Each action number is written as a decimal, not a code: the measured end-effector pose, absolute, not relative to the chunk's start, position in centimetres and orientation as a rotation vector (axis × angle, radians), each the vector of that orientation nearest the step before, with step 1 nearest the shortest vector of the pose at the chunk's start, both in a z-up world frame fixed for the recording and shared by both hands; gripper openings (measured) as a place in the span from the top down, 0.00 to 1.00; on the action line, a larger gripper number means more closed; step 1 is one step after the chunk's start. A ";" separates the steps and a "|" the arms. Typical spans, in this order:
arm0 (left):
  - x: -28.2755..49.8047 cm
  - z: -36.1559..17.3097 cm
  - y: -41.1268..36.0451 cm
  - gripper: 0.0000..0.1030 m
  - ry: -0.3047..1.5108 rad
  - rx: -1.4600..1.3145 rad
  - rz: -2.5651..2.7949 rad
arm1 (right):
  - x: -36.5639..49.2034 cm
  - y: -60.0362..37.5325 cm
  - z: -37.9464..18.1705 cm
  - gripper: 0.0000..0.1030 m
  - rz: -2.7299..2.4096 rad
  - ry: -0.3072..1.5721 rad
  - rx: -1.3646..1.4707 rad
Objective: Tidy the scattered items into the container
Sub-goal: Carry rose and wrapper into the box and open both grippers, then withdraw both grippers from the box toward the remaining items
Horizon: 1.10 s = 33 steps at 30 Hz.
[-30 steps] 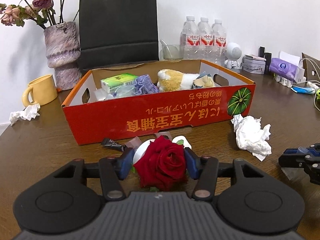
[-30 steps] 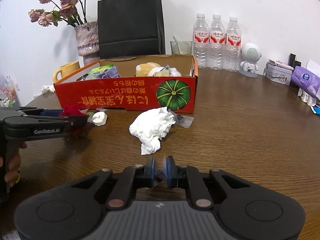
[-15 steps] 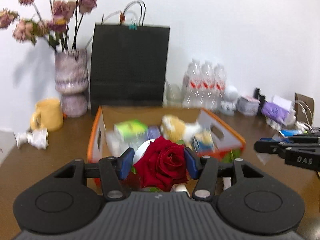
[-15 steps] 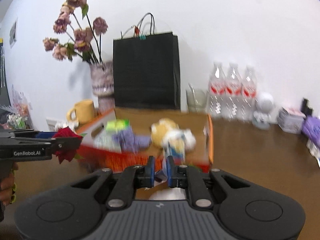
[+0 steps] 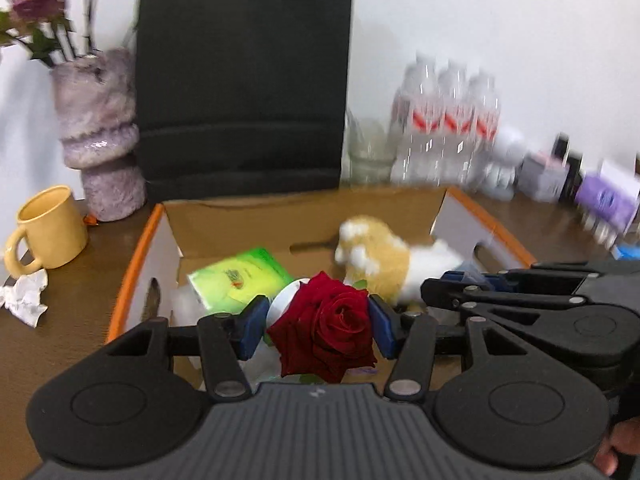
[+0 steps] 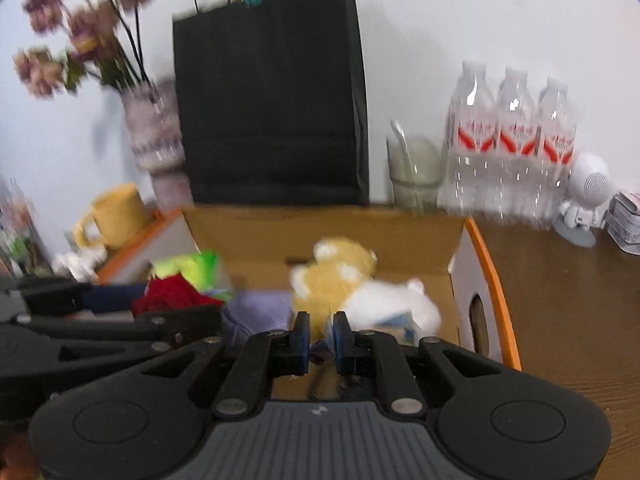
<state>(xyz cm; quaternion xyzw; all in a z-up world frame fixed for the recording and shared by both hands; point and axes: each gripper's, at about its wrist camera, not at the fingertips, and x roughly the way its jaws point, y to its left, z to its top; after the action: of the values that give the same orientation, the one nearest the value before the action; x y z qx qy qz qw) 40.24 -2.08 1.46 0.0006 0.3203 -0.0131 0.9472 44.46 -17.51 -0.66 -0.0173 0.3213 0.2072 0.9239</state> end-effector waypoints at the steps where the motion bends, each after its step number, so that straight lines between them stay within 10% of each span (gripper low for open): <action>1: 40.7 1.2 -2.3 0.46 0.662 0.016 -0.018 | 44.7 -17.5 -1.2 0.89 0.427 0.679 -0.036; 13: 42.4 -1.2 -4.0 0.44 0.766 0.129 0.073 | 45.6 -17.5 -2.7 0.85 0.398 0.743 -0.072; 16: 41.9 -0.6 -3.5 0.31 0.757 0.121 0.111 | 45.6 -17.9 -2.3 0.78 0.403 0.737 -0.048; 27: 36.8 4.0 0.7 0.00 0.604 0.012 0.160 | 44.1 -19.7 0.9 0.09 0.511 0.674 0.085; 33: 33.4 4.8 2.2 0.00 0.570 -0.062 0.145 | 40.5 -20.1 3.2 0.00 0.544 0.585 0.101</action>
<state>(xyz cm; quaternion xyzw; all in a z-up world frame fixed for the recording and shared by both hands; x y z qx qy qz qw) 33.45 2.17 4.80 -0.0307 0.2806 0.0714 0.9567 40.47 -20.05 3.25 0.0489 0.2849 0.2649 0.9199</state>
